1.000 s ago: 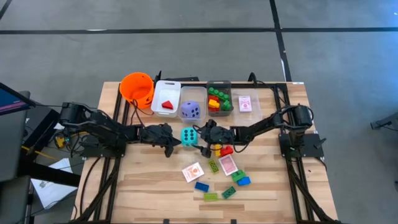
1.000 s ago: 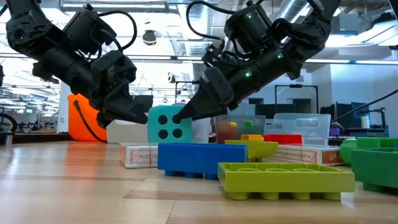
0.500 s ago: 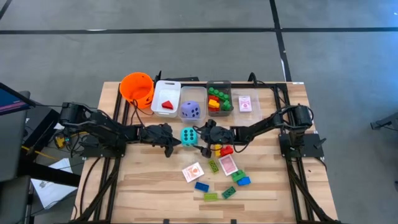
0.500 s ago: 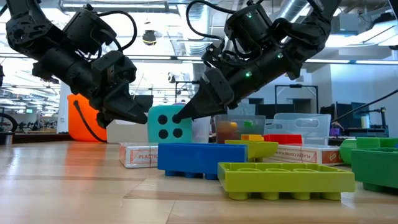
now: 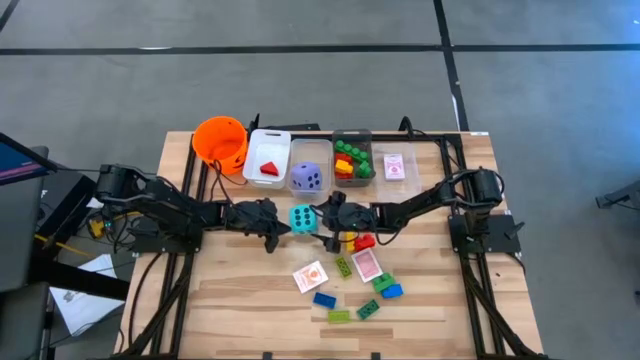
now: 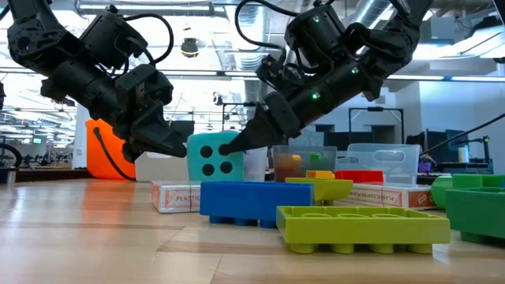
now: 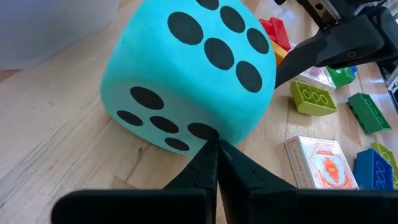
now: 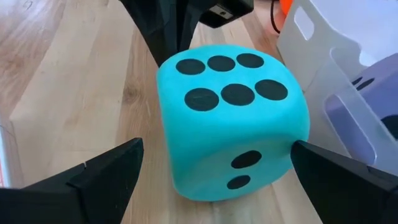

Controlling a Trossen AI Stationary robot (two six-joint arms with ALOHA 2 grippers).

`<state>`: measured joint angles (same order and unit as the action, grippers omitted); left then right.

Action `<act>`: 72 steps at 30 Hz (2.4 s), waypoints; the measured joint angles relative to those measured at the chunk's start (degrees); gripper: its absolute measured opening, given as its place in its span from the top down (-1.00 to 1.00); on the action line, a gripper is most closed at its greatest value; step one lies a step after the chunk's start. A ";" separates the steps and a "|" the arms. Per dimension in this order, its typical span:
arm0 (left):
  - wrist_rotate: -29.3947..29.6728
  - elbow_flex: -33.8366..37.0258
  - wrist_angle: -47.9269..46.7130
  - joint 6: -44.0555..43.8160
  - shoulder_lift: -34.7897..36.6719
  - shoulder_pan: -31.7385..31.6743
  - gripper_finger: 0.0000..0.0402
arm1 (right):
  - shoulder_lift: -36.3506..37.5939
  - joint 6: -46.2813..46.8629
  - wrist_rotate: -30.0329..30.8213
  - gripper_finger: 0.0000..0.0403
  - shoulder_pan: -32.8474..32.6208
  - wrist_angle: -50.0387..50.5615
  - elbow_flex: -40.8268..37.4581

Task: Pick & Place Toys
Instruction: Put the large blue dice into the left transparent bin

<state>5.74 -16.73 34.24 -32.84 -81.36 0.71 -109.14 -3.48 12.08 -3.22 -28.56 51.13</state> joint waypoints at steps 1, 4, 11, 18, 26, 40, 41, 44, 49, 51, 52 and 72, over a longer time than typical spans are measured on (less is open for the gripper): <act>-0.01 0.02 0.02 0.01 -0.02 0.00 1.00 | -0.13 0.01 0.04 -0.99 0.00 -0.42 0.00; -0.02 0.02 0.12 0.00 -0.02 0.00 1.00 | -1.69 1.07 0.43 -0.99 0.04 -2.17 -0.04; 0.14 -0.07 0.61 0.02 0.00 -0.07 1.00 | -5.81 4.85 5.64 -0.99 0.28 -4.13 0.57; 0.25 -0.07 -0.17 0.01 0.00 -0.11 1.00 | -6.36 5.52 9.64 -0.99 0.16 -1.20 1.79; -0.81 -0.07 -1.16 0.00 0.00 -0.09 1.00 | -2.11 5.53 8.72 -0.99 0.00 5.68 2.11; -1.56 -0.04 -0.74 0.00 0.00 -0.04 1.00 | 2.07 -0.96 1.25 -0.99 1.91 7.60 2.05; -1.57 -0.04 -0.74 0.00 0.00 -0.04 1.00 | 2.02 -1.03 0.58 -0.99 2.41 7.22 2.05; -1.46 -0.02 -1.11 0.00 0.00 -0.04 1.00 | 2.01 -1.04 -0.44 -0.99 3.55 6.69 2.05; 0.67 -0.02 -6.92 1.97 0.00 -0.96 1.00 | 2.01 -1.04 -0.60 -0.99 3.61 7.13 2.05; 3.72 0.01 -9.22 2.24 0.00 -2.23 1.00 | 2.01 -1.04 -0.77 -0.99 3.52 7.11 2.05; 5.32 0.02 -9.57 2.19 0.00 -3.01 1.00 | 2.01 -1.04 -0.84 -0.99 3.53 7.10 2.05; 8.83 0.00 0.17 5.98 0.00 -6.31 1.00 | 1.97 -1.50 -0.70 -0.99 3.63 6.63 2.05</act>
<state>14.57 -16.73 34.41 -26.86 -81.36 -5.60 -107.18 -4.97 11.38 0.40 -21.93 53.19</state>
